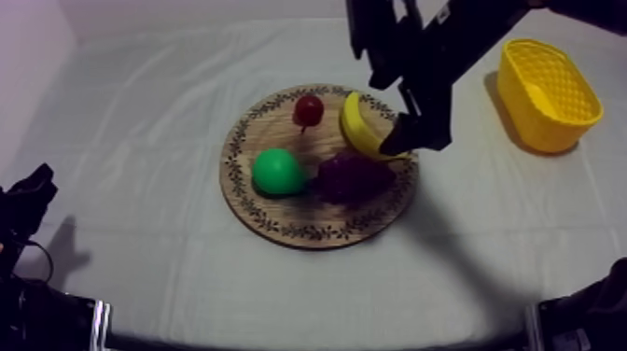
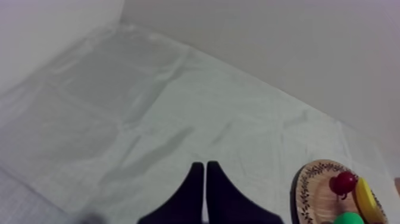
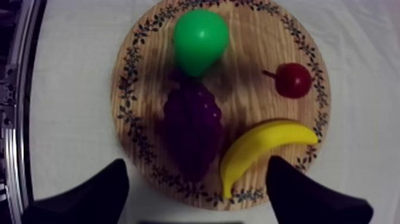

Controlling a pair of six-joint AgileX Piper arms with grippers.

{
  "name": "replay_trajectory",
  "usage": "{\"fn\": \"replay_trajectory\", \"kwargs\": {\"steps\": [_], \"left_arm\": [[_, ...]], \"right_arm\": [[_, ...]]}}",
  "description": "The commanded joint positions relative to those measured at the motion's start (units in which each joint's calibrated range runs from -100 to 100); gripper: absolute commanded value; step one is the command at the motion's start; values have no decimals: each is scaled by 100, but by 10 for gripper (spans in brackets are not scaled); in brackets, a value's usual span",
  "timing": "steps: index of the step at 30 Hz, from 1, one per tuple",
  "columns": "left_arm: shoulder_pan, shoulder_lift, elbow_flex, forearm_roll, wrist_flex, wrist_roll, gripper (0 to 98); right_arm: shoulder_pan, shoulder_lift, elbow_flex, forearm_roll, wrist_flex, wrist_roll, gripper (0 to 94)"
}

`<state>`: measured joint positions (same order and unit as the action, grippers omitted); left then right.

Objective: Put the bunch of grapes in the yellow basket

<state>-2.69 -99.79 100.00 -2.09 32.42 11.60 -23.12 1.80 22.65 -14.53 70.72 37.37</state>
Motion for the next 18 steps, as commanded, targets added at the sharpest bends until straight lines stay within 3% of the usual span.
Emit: {"fn": "replay_trajectory", "kwargs": {"steps": [1, 18], "left_arm": [[-3, 5, 0, -4, -1, 0, 1], [-3, 5, 0, -4, -1, 0, 1]], "right_arm": [[-42, 184, 54, 8, -175, 22, 813], [-152, 1962, -36, 67, -1164, 147, 830]]}}
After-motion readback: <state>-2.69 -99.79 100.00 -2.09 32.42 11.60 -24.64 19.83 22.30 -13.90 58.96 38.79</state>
